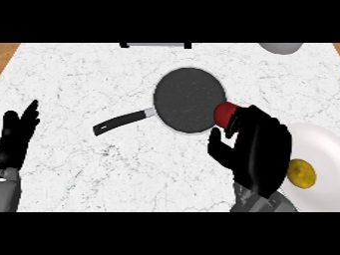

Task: Pick the tomato from the plate and place it in the pan

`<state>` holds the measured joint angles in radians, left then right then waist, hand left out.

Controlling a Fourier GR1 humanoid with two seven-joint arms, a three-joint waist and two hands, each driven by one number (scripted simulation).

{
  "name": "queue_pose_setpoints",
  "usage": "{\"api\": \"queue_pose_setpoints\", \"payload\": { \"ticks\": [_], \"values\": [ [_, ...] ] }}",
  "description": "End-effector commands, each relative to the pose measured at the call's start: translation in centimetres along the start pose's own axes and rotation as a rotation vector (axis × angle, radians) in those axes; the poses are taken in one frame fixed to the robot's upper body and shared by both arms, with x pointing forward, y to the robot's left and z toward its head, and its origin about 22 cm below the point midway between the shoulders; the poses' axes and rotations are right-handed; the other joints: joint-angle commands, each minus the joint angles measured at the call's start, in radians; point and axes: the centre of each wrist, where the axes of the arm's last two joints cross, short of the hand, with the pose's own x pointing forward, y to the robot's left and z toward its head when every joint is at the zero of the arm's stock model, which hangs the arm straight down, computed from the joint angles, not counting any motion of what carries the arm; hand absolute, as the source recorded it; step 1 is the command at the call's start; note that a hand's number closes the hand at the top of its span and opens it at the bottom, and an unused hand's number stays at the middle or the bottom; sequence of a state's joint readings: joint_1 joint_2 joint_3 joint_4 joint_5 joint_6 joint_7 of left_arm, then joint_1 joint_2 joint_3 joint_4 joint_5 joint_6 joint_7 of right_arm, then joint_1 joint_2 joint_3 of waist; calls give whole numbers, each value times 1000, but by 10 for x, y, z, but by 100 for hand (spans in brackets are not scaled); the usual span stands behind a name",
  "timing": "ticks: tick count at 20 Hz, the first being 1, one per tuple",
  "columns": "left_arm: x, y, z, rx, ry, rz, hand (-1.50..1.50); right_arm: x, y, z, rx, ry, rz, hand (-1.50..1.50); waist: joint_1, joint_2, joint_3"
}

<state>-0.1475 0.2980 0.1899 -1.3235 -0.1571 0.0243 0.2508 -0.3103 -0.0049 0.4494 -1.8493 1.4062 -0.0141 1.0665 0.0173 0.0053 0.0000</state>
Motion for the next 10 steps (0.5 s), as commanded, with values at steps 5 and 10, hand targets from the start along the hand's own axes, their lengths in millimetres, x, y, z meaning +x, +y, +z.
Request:
{"api": "queue_pose_setpoints", "payload": {
  "ticks": [5, 10],
  "values": [
    [3, -4, -1, -7, -18, -19, 0, 23, 38, -81, 24, 150, -162, 150, 16, 5, 1],
    [0, 3, 3, -24, -5, 2, 0, 29, 83, -108, 61, 180, -142, 150, 31, 7, 1]
  ]
}}
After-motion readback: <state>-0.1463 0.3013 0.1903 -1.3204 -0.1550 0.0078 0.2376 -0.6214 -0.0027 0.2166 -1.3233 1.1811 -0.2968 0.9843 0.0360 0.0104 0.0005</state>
